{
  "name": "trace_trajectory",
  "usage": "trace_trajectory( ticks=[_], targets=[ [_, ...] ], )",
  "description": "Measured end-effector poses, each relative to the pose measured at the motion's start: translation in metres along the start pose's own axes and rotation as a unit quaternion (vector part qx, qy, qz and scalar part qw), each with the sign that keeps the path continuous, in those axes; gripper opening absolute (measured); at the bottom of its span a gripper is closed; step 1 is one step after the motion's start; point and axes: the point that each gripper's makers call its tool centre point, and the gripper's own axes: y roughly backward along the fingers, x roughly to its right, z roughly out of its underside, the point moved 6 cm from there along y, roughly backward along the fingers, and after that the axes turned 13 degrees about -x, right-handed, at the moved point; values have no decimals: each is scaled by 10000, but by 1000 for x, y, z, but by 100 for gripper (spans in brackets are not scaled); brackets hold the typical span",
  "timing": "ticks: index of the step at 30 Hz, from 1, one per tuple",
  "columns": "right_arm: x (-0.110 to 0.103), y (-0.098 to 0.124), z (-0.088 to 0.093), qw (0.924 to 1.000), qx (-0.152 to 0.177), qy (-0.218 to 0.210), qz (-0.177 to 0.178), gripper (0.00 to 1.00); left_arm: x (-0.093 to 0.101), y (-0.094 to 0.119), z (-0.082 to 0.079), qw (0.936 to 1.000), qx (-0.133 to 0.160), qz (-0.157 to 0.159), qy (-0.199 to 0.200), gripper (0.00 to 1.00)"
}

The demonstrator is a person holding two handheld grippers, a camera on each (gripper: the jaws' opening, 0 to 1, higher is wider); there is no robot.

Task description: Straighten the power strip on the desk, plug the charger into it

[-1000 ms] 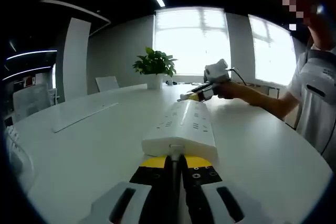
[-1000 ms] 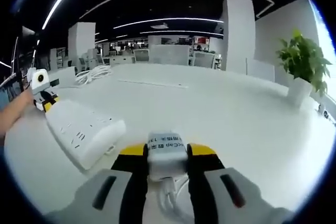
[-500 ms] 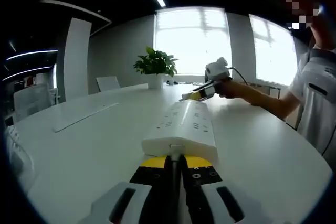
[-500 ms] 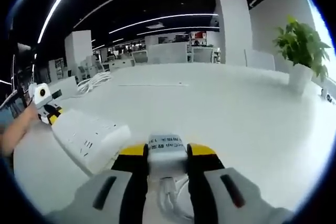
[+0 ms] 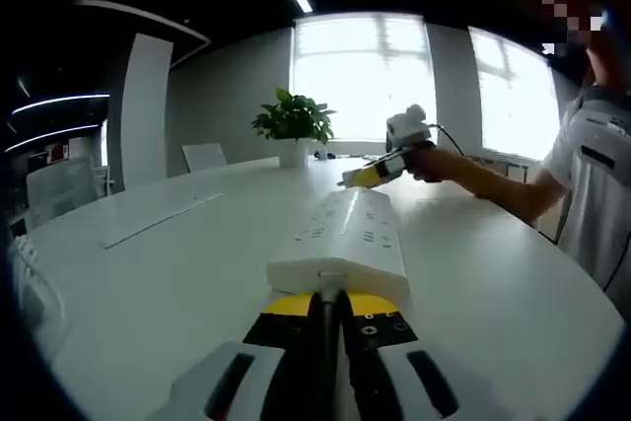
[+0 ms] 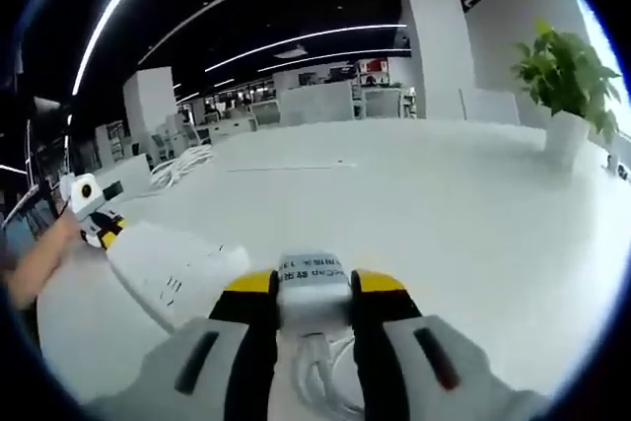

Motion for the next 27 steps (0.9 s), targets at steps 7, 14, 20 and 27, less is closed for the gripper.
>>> trace_trajectory(
  ticks=[7, 14, 20, 27],
  targets=[
    [2, 2, -10, 10000, -65, -52, -24, 28, -1, 1, 0, 10000, 0, -13, 2, 13],
    [-2, -3, -10, 9996, -259, 52, -92, 28, -3, 1, 0, 10000, 3, -3, 2, 13],
    [-7, -4, -3, 9990, -435, -46, -111, 28, -3, 0, -1, 10000, 7, 24, -11, 13],
    [-21, 3, -4, 9987, -468, -57, -176, 28, -3, 0, -1, 10000, 7, 24, -13, 13]
  ],
)
